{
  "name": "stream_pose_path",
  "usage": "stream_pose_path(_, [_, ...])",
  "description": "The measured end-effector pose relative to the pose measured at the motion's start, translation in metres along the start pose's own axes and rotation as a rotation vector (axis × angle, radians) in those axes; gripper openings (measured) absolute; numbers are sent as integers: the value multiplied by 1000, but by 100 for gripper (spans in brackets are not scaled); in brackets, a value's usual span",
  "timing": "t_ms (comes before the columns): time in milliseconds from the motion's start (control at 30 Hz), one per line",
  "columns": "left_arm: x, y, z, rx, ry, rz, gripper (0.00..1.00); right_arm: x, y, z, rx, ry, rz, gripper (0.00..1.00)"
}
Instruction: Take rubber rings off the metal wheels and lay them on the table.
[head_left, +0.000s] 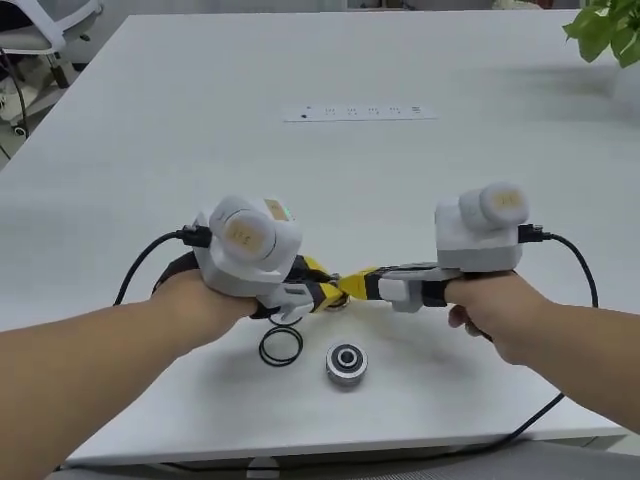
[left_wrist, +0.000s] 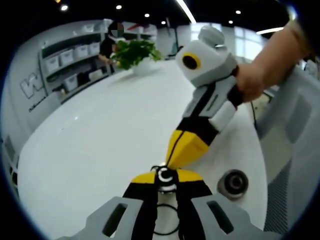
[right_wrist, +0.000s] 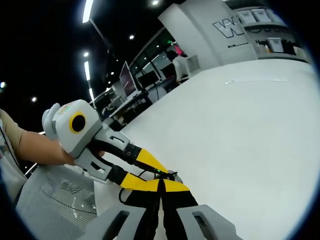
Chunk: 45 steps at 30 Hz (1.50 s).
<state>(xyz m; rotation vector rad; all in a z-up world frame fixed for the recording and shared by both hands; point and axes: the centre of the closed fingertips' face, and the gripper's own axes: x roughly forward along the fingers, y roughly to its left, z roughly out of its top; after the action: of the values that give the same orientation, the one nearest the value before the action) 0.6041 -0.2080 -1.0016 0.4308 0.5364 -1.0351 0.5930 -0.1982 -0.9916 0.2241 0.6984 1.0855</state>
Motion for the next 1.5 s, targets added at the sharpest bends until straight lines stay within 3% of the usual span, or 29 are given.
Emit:
stream_pose_path(433, [0,0,0,-5,2,-2,13,-4,-5,1,4,-6,-6,0])
stream_pose_path(700, [-2,0,-1,23,17,-8,14,-3,-6,0,-8,1,-9,0])
stream_pose_path(933, [-7,-4,1,14,10,-33,20,-6,-5,1,-9,-4,-11,0])
stream_pose_path(1500, [-43,-5,12,-22,-56,-55,39,-12,6,11,10,-35,17,0])
